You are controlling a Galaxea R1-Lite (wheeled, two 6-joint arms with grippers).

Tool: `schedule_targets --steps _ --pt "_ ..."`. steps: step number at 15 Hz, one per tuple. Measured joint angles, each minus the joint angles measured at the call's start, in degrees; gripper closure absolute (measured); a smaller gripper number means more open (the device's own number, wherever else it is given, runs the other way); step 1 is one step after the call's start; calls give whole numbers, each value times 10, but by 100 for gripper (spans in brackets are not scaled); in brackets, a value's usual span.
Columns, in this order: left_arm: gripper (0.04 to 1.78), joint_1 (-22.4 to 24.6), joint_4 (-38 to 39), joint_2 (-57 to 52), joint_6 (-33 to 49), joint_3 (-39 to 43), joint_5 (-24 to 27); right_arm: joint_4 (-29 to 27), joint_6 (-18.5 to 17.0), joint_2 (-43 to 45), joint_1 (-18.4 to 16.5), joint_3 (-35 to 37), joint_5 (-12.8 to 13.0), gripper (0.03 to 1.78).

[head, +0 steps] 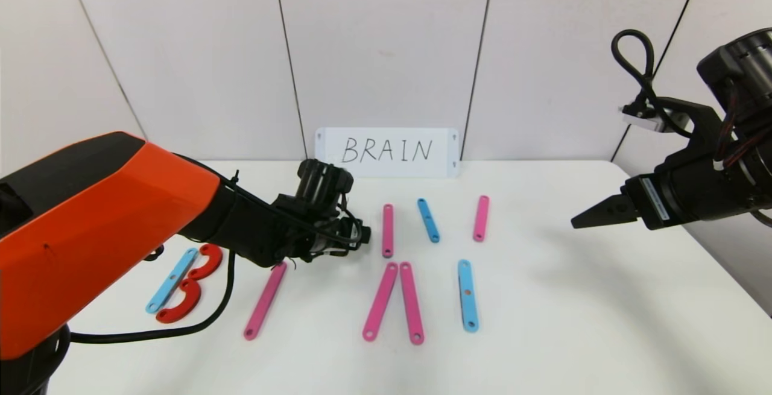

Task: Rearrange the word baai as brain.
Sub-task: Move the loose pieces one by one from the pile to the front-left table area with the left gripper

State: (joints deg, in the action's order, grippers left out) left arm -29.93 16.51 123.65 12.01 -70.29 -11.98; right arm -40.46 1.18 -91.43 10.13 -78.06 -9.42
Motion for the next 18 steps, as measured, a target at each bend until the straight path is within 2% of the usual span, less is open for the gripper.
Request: schedule_targets --steps 18 --pt "9 -4 -36 3 -2 -21 2 0 0 1 2 1 1 7"
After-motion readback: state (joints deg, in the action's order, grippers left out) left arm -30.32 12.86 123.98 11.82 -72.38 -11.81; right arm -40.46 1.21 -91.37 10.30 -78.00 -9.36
